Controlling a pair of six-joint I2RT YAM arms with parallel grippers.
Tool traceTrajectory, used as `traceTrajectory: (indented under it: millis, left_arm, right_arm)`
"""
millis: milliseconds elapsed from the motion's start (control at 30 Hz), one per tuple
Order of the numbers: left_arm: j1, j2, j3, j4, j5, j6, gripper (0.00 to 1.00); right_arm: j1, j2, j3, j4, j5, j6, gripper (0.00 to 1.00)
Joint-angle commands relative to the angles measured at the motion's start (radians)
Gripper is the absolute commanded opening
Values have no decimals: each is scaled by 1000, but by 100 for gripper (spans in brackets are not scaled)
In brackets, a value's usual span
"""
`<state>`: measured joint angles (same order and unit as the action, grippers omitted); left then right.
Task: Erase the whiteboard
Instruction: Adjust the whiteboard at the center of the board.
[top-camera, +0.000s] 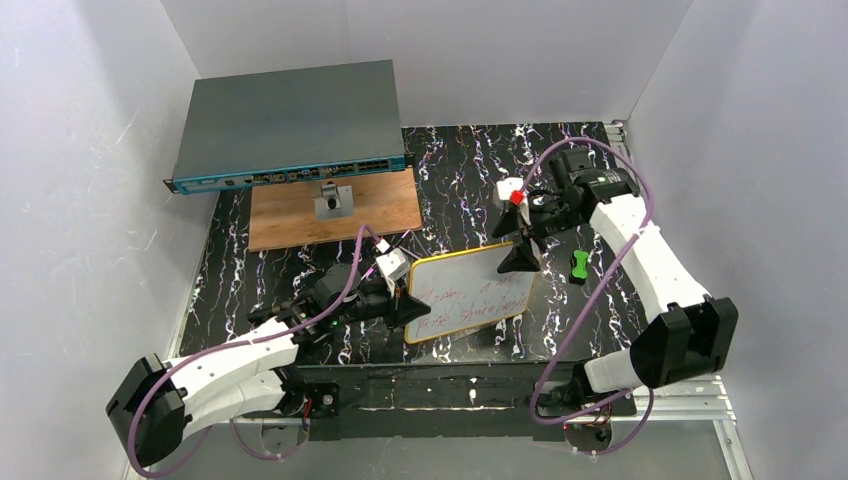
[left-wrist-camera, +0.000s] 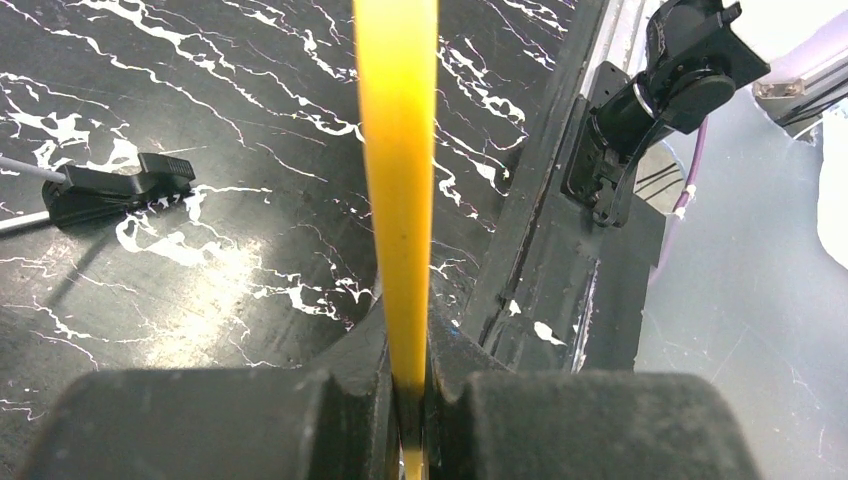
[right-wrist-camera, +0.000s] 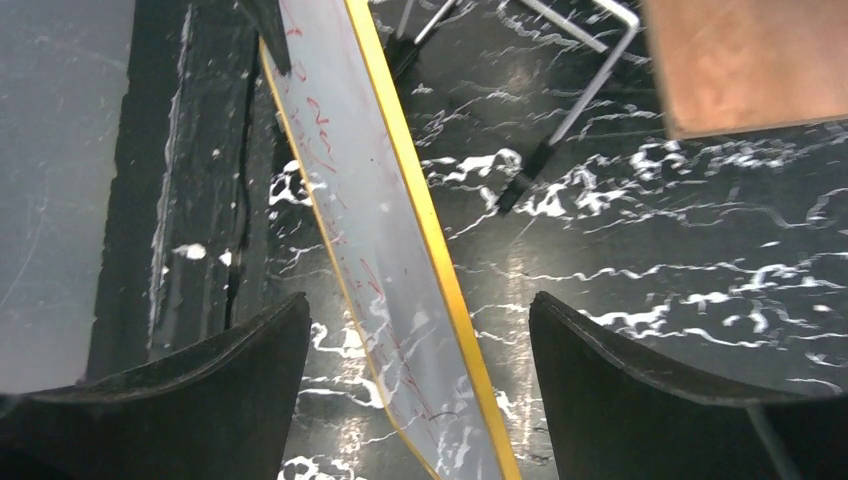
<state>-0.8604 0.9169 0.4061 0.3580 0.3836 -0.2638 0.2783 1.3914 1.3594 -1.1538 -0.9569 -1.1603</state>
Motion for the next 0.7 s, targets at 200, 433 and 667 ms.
traceTrajectory:
  millis: [200, 433, 667]
  left_arm:
    - [-2, 2, 59, 31, 38, 69, 0]
    - [1, 1, 49, 36, -2, 67, 6]
    - [42, -119, 39, 87, 27, 10, 79]
  right_arm:
    - [137, 127, 99, -177, 151, -33, 33]
    - [168, 138, 152, -232, 196, -95, 1]
    - [203, 172, 227, -279, 229, -104, 1]
